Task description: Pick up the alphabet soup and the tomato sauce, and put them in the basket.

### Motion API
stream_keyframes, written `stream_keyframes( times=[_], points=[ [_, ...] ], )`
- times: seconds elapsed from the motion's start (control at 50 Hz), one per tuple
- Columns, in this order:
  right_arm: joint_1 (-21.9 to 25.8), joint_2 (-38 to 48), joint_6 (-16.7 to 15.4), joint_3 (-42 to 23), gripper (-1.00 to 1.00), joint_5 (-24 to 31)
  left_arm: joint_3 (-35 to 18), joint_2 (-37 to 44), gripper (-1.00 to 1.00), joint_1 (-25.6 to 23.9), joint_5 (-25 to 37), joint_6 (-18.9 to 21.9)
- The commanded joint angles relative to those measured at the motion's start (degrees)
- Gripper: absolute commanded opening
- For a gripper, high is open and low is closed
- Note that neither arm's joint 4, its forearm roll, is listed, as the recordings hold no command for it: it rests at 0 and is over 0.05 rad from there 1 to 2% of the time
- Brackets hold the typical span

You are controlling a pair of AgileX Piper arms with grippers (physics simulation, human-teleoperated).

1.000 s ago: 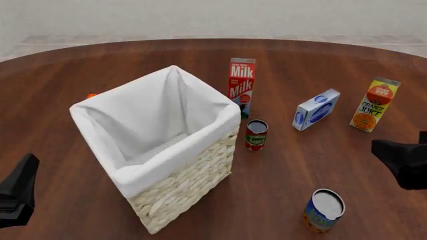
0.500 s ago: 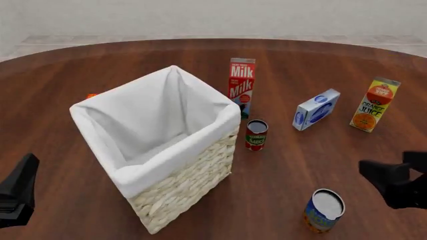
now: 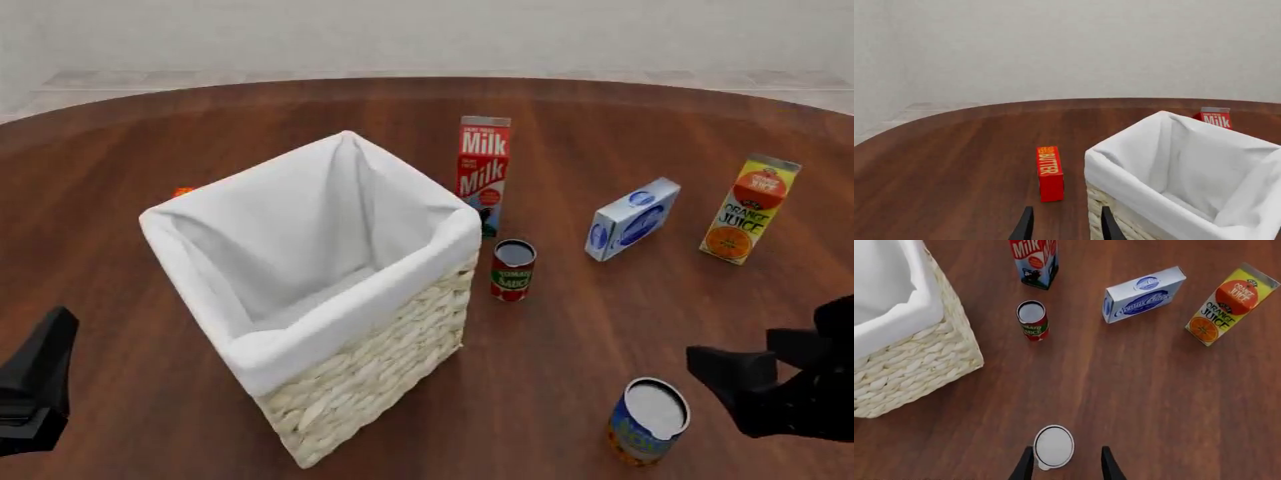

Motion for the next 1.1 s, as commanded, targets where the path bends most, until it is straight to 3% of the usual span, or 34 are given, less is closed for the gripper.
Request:
stream_keyframes(
  times=[0.02, 0.5, 1.1],
  points=[
    [1.47, 1.24, 1.18, 1.56, 1.0, -2.26, 0.0, 0.0, 1.0, 0.0, 0.0, 0.0],
    [3.89, 6.12, 2.8, 4.25, 1.0, -8.51, 0.0, 0.0, 1.0, 0.0, 0.0, 0.0],
    [5.35, 6.29, 5.74, 9.15, 1.0, -10.76, 0.0, 0.0, 1.0, 0.0, 0.0, 0.0]
  ],
)
